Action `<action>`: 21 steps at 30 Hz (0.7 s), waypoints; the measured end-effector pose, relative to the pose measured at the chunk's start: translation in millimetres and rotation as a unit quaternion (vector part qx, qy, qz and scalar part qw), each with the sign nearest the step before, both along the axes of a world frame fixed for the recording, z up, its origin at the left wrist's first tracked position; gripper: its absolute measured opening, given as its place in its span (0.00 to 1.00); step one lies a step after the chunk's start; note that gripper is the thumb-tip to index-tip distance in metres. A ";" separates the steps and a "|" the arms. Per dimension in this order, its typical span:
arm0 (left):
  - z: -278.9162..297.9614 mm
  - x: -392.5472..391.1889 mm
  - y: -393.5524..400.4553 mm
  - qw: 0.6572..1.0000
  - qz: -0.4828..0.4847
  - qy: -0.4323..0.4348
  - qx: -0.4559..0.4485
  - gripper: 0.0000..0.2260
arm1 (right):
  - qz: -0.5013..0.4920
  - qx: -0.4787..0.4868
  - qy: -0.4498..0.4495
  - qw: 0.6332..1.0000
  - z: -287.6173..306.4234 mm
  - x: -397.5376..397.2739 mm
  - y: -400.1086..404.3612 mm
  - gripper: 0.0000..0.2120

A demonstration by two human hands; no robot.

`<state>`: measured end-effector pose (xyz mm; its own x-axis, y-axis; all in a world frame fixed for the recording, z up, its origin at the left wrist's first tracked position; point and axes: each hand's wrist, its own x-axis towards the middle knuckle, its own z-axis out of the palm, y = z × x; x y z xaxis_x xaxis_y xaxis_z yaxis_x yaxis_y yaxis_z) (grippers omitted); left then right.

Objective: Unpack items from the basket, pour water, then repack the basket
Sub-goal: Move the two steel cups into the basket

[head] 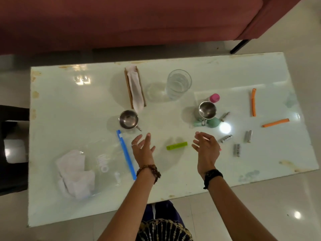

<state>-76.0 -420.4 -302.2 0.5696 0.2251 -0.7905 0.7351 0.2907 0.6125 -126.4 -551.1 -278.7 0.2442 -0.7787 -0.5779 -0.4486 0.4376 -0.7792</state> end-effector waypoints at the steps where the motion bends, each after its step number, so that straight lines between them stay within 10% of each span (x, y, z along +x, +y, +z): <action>1: -1.7 3.7 -4.1 1.000 0.022 0.002 -0.006 0.16 | -0.027 0.005 -0.009 1.000 -1.4 -1.1 -8.5 0.12; 21: -11.7 36.6 -1.6 0.992 0.121 0.022 -0.039 0.16 | -0.005 0.178 -0.025 0.984 -32.7 35.5 -69.1 0.10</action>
<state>-39.4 -422.0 -313.9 0.4709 0.2874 -0.8341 0.6638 0.5073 0.5495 -91.0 -620.1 -311.4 0.2739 -0.5307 -0.8021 -0.4078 0.6912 -0.5966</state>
